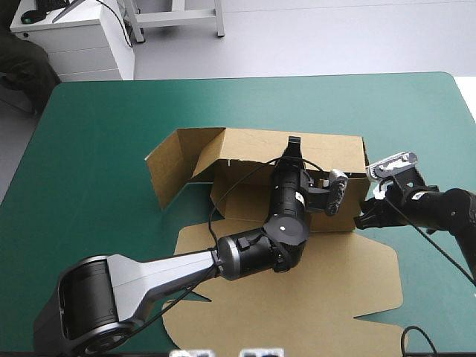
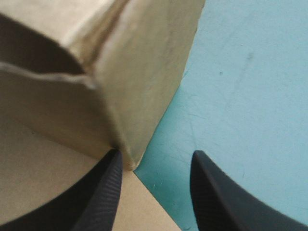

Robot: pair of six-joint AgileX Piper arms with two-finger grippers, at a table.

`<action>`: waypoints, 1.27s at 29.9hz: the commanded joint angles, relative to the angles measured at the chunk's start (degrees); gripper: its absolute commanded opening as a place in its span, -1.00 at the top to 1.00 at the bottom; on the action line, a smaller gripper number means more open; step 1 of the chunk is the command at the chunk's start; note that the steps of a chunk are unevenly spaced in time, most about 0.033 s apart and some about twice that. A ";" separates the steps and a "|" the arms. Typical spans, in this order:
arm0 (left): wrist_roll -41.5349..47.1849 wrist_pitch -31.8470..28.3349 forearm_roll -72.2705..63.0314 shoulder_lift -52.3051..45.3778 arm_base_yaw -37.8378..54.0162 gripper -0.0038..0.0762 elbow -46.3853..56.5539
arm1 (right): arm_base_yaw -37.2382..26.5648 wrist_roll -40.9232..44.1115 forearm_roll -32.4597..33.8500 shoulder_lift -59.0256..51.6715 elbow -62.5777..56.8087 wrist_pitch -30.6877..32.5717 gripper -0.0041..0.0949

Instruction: Fold the box

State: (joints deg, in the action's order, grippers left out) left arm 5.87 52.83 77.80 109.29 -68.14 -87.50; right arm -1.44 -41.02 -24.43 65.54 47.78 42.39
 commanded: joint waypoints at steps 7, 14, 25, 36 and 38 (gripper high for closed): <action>0.93 -1.18 -0.45 -1.85 -0.26 0.92 -0.92 | 0.14 -7.20 -3.92 -1.17 1.77 -3.71 0.00; 4.65 -1.35 3.61 -3.16 -0.26 0.92 -0.92 | 0.14 -15.95 -16.16 2.30 1.77 -5.18 0.00; 6.63 -2.46 3.58 -4.41 -0.26 0.92 -0.92 | 0.14 -19.95 -25.25 6.29 1.67 -10.90 0.75; 6.63 -0.61 3.86 -4.41 -0.26 0.92 -0.92 | 0.14 -20.58 -27.31 7.48 1.67 -10.36 0.93; 6.63 0.06 3.86 -4.41 -0.26 0.92 -0.92 | 0.14 -19.89 -27.31 7.48 1.67 -10.36 0.93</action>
State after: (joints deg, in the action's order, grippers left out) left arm 11.41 52.43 79.58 108.17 -68.14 -87.11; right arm -1.44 -60.76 -48.80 74.16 47.72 31.20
